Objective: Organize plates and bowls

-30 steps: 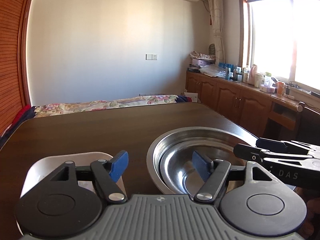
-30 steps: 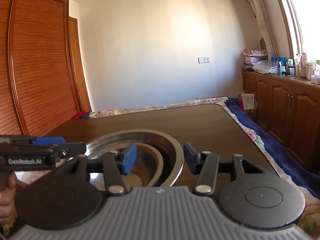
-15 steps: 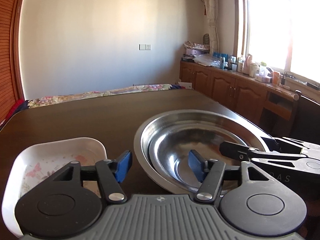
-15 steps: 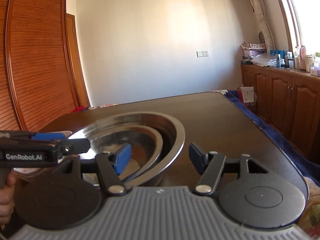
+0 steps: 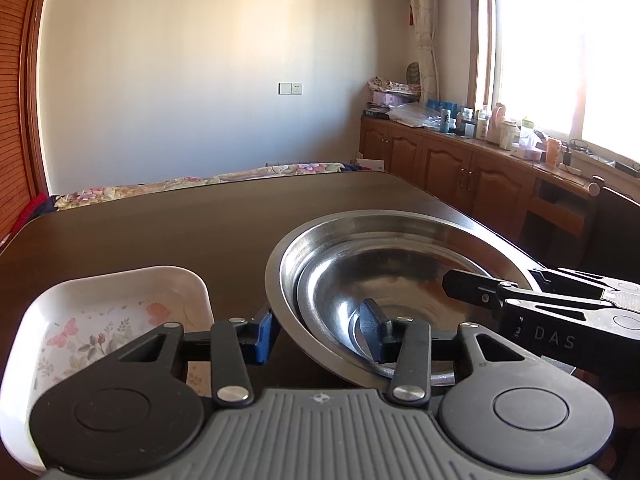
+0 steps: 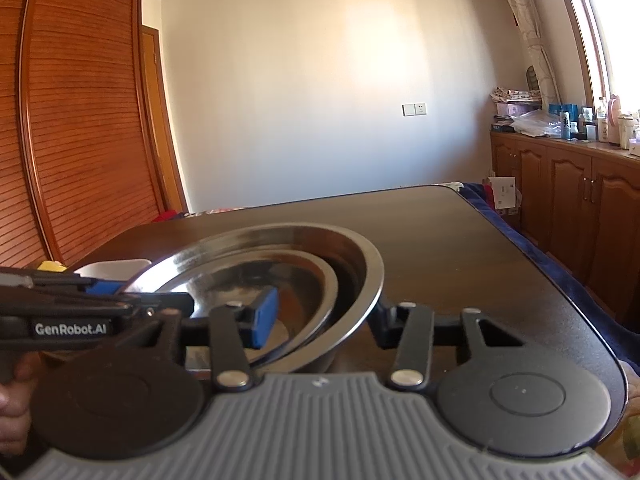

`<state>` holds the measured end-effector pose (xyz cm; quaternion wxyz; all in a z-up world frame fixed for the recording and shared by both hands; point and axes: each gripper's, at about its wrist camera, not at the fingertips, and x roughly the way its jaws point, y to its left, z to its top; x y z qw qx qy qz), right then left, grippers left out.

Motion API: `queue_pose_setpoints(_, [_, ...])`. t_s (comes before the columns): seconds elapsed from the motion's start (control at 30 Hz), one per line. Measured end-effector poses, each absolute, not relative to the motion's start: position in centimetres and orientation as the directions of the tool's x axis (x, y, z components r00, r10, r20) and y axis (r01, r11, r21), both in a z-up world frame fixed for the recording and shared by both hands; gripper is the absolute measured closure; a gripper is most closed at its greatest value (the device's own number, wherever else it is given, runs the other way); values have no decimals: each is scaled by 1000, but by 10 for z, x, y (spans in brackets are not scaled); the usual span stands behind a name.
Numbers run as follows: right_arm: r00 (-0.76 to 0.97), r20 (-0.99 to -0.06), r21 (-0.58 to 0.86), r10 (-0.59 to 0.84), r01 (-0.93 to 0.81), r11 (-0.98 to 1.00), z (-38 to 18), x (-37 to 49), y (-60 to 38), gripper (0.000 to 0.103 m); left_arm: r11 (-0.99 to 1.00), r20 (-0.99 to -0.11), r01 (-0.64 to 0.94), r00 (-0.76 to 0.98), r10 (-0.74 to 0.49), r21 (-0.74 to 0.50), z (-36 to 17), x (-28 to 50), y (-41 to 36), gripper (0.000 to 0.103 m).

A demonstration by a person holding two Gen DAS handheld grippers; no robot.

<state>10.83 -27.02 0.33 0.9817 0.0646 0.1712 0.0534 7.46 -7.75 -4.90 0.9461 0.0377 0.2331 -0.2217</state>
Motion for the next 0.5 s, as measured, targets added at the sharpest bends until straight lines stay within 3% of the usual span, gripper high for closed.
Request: queue_pose_setpoints(0.5, [938, -319, 169, 136, -85, 982, 4, 109, -276, 66, 902, -456, 428, 792, -407, -60, -47, 76, -70, 66])
